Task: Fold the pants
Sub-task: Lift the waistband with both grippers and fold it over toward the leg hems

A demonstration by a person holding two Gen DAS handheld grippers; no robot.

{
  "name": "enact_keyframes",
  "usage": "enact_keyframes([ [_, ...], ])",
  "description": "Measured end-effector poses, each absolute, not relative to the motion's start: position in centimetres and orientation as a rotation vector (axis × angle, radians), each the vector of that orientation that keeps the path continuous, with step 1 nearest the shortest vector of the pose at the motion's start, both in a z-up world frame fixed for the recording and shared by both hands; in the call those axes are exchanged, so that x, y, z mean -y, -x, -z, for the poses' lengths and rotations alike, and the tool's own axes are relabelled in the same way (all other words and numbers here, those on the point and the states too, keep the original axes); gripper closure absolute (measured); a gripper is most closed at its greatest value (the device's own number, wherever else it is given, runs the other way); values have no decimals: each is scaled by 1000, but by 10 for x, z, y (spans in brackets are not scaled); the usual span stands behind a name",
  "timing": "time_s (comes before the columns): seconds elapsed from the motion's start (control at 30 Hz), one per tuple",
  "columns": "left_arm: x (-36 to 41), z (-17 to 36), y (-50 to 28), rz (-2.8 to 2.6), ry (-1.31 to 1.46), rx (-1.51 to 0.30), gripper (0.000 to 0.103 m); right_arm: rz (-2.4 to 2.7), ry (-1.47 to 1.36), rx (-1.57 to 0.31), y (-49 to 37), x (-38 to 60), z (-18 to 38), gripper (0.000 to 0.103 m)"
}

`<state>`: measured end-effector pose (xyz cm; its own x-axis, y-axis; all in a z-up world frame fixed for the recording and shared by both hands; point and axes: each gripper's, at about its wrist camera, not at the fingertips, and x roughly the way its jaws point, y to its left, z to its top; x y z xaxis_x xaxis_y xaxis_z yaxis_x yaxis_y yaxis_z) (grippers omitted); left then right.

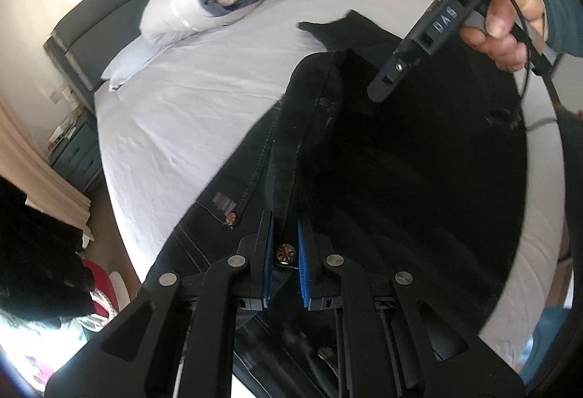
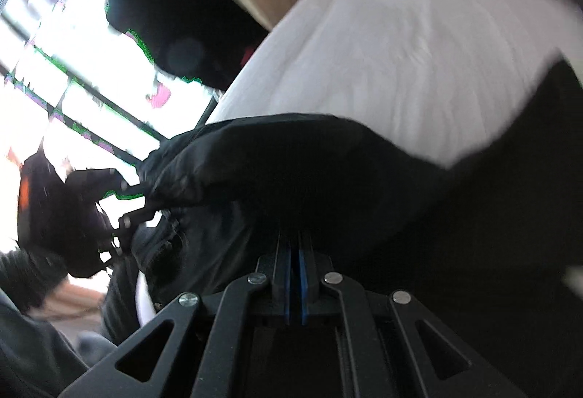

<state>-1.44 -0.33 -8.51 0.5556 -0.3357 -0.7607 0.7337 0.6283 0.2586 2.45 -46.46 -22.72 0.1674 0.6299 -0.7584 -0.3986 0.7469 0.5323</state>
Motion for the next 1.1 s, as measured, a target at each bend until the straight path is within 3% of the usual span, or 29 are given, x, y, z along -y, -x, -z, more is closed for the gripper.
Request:
enact_keyframes([
  [0.27,15,114,86,793,-721,-749,93,-711,-268,-1237,28,495,241,99],
  [0.6,19,145,152,858,-752,-797,93,-689,-83,-1264,79,493,242,98],
  [0.93,13,132,156,881,-767,-778,93,-643,308,-1165,113,457,231,98],
  [1.1,5,133,158,901,-763,-788,93,-662,356,-1144,124,452,230,98],
])
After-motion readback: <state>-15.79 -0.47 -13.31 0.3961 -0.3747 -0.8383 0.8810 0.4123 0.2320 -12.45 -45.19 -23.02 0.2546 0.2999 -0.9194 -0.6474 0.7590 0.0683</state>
